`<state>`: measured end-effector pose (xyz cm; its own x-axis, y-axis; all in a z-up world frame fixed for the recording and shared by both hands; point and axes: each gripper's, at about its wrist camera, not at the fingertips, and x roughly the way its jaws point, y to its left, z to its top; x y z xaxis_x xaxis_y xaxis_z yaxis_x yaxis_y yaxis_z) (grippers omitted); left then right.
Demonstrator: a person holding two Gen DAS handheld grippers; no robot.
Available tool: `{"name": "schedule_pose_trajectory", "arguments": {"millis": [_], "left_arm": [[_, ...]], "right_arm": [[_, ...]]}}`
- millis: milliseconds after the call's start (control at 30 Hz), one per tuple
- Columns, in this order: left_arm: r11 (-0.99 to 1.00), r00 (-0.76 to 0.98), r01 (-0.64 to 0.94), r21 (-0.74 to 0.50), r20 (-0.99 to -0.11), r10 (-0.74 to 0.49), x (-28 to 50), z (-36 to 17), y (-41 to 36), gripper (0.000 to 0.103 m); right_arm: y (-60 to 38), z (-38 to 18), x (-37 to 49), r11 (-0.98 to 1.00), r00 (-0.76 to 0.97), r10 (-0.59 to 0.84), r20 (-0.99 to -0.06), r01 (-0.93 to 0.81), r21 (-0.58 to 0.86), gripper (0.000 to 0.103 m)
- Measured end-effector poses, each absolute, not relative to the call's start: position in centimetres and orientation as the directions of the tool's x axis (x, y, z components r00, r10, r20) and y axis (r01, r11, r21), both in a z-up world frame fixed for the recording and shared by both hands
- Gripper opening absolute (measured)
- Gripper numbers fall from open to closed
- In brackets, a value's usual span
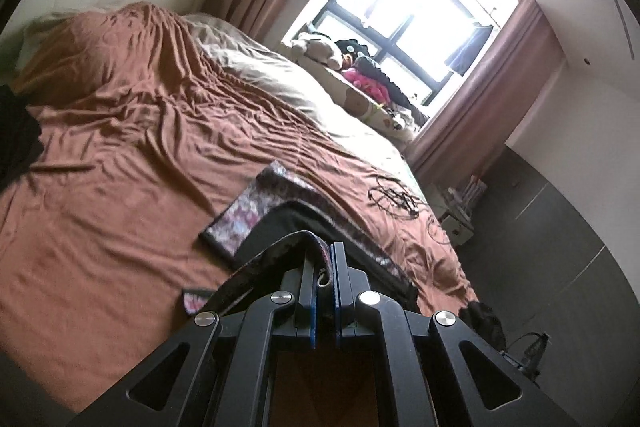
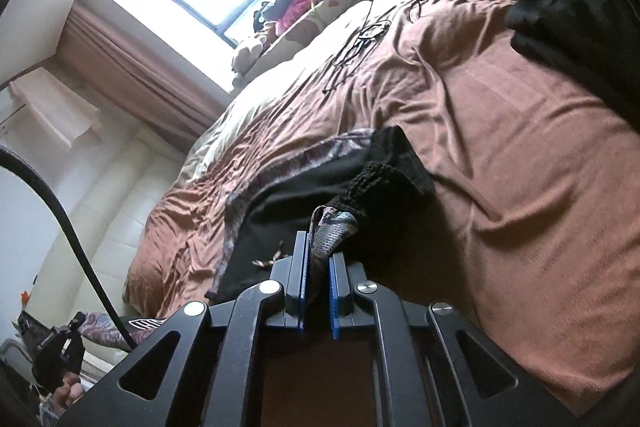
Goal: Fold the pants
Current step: 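Grasp the waistband with the right tool while the left tool grasps the floral hem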
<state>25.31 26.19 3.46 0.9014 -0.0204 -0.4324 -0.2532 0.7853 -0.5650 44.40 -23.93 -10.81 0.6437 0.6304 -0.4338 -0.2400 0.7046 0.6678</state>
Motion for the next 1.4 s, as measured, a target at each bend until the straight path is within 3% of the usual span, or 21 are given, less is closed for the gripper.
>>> {"name": "schedule_pose_trajectory", "arguments": {"millis": [533,1300,1400], "left_arm": [[0.809,0.880,-0.270,-0.523,-0.476,-0.014,39.2,3.6,31.5,0.006],[0.846,0.770,-0.329,-0.420,-0.637,-0.016,61.4,-7.0,37.5,0.006],[0.865,0.758,-0.323,-0.385,-0.653,-0.008,63.2,-8.0,37.5,0.012]], "right_arm": [[-18.3,-8.9,52.2,0.733,0.682,0.572,-0.454,-0.177,0.657,0.005],[-8.9,-11.3,64.7,0.860,0.709,0.424,-0.563,-0.121,0.496,0.005],[-7.5,-11.7,65.7,0.911,0.721,0.342,-0.603,-0.097,0.401,0.009]]}}
